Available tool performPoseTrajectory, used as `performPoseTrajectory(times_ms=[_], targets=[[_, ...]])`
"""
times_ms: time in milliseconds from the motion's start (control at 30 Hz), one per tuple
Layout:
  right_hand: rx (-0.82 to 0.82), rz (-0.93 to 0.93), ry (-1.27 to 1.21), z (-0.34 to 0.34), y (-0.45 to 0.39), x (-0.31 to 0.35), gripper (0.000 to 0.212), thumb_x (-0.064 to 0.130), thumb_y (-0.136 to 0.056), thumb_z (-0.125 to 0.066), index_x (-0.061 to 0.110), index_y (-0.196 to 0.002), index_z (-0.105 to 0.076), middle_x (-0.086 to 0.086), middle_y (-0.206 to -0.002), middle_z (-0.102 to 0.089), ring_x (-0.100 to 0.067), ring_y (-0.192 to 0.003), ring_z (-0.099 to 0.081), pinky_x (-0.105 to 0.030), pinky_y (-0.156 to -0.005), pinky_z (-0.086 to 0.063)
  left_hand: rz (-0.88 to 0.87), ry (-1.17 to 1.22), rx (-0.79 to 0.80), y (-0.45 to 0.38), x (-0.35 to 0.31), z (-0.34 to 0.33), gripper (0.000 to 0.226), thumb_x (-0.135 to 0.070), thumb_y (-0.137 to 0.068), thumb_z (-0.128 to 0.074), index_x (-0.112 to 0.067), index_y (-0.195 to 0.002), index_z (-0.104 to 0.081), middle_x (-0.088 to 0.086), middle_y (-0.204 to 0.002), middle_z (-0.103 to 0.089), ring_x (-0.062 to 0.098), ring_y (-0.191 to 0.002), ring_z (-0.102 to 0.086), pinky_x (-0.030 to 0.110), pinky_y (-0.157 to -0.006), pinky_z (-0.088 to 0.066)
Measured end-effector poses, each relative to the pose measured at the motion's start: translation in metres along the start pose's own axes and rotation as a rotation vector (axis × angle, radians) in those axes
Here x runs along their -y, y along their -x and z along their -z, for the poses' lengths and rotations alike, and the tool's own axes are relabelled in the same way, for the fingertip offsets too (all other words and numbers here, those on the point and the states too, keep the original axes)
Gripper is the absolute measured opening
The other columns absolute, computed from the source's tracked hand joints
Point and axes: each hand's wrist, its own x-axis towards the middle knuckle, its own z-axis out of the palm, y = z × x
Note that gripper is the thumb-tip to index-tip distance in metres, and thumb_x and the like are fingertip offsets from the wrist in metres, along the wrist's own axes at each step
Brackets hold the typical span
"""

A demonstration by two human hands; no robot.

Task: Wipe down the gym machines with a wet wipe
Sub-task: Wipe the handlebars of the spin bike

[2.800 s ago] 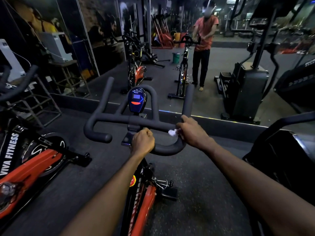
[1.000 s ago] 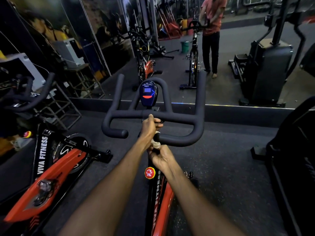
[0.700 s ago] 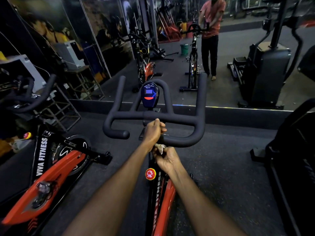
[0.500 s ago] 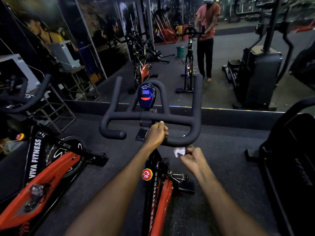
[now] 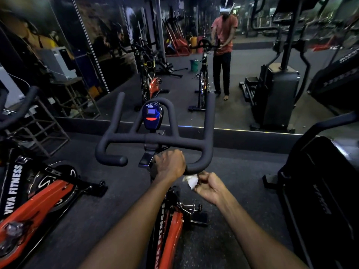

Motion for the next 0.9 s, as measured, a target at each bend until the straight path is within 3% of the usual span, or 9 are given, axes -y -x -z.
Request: performPoseTrajectory(times_ms=[67, 167, 233, 367, 467, 567, 667, 733, 900], targets=[[-0.022, 0.023, -0.018, 0.001, -0.004, 0.01, 0.036, -0.012, -0.093, -0.022, 0.0, -0.081, -0.054, -0.021, -0.077, -0.067, -0.031, -0.08, -0.057, -0.051, -0.081, -0.05, -0.027, -0.036, -0.014, -0.001, -0.008, -0.001, 0.03, -0.027, -0.101, -0.039, -0.016, -0.11, -0.066, 0.012, -0.118, -0.067, 0.033, -0.114, -0.059, 0.045, -0.101, -0.035], [-0.086, 0.07, -0.097, 0.003, -0.019, 0.041, 0.03, -0.007, -0.097, -0.031, -0.002, -0.099, -0.06, -0.028, -0.087, -0.071, -0.035, -0.072, -0.07, -0.043, -0.064, -0.058, -0.049, -0.04, -0.021, -0.002, -0.016, -0.003, 0.034, -0.03, -0.101, -0.038, -0.013, -0.108, -0.067, 0.014, -0.116, -0.068, 0.034, -0.113, -0.061, 0.045, -0.101, -0.038], [-0.079, 0.024, -0.078, 0.005, -0.021, 0.044, 0.027, 0.0, -0.1, -0.037, 0.003, -0.093, -0.063, -0.02, -0.076, -0.072, -0.032, -0.066, -0.072, -0.042, -0.07, -0.058, -0.038, 0.013, -0.031, -0.004, -0.024, -0.008, 0.033, -0.03, -0.101, -0.036, -0.014, -0.107, -0.064, 0.016, -0.116, -0.067, 0.036, -0.112, -0.061, 0.045, -0.099, -0.039], [-0.027, 0.0, 0.081, 0.008, -0.014, 0.043, 0.029, 0.008, -0.103, -0.038, 0.008, -0.086, -0.061, -0.014, -0.083, -0.067, -0.03, -0.079, -0.065, -0.048, -0.079, -0.055, -0.017, 0.169, -0.152, -0.009, -0.044, -0.015, 0.033, -0.029, -0.102, -0.033, -0.012, -0.105, -0.061, 0.018, -0.108, -0.069, 0.039, -0.103, -0.063, 0.042, -0.085, -0.045], [-0.105, 0.082, 0.003, -0.004, -0.029, 0.069, 0.029, -0.002, -0.099, -0.036, 0.01, -0.086, -0.059, -0.008, -0.055, -0.061, -0.02, -0.049, -0.062, -0.034, -0.055, -0.059, 0.0, 0.304, -0.281, -0.014, -0.047, -0.014, 0.033, -0.029, -0.103, -0.035, -0.01, -0.097, -0.06, 0.021, -0.099, -0.069, 0.042, -0.093, -0.063, 0.043, -0.073, -0.046], [-0.097, 0.098, 0.002, -0.011, -0.032, 0.083, 0.035, -0.002, -0.102, -0.032, 0.01, -0.074, -0.049, 0.0, -0.036, -0.046, -0.009, -0.028, -0.045, -0.017, -0.036, -0.044, -0.012, 0.386, -0.411, -0.022, -0.059, -0.011, 0.03, -0.025, -0.102, -0.038, -0.007, -0.09, -0.059, 0.023, -0.088, -0.065, 0.041, -0.086, -0.06, 0.046, -0.071, -0.046], [0.033, -0.002, 0.091, -0.002, -0.026, 0.067, 0.033, 0.007, -0.105, -0.036, 0.005, -0.084, -0.061, -0.011, -0.061, -0.068, -0.019, -0.051, -0.067, -0.032, -0.061, -0.057, -0.047, 0.436, -0.504, -0.034, -0.061, -0.005, 0.028, -0.021, -0.1, -0.042, -0.007, -0.08, -0.057, 0.021, -0.077, -0.06, 0.038, -0.078, -0.056, 0.047, -0.069, -0.045], [0.042, 0.001, 0.09, -0.004, -0.031, 0.071, 0.033, -0.001, -0.1, -0.035, 0.0, -0.084, -0.065, -0.017, -0.074, -0.069, -0.027, -0.063, -0.068, -0.037, -0.072, -0.058, -0.072, 0.43, -0.498, -0.044, -0.059, -0.005, 0.027, -0.021, -0.098, -0.042, -0.01, -0.076, -0.054, 0.018, -0.074, -0.06, 0.036, -0.078, -0.054, 0.046, -0.068, -0.045], [-0.144, 0.148, 0.052, -0.024, -0.06, 0.102, 0.031, -0.015, -0.094, -0.034, 0.002, -0.072, -0.049, -0.013, -0.067, -0.05, -0.02, -0.058, -0.05, -0.029, -0.046, -0.052, -0.152, 0.385, -0.353, -0.066, -0.055, -0.008, 0.028, -0.022, -0.1, -0.04, -0.018, -0.072, -0.044, 0.015, -0.079, -0.062, 0.035, -0.084, -0.053, 0.046, -0.075, -0.044]])
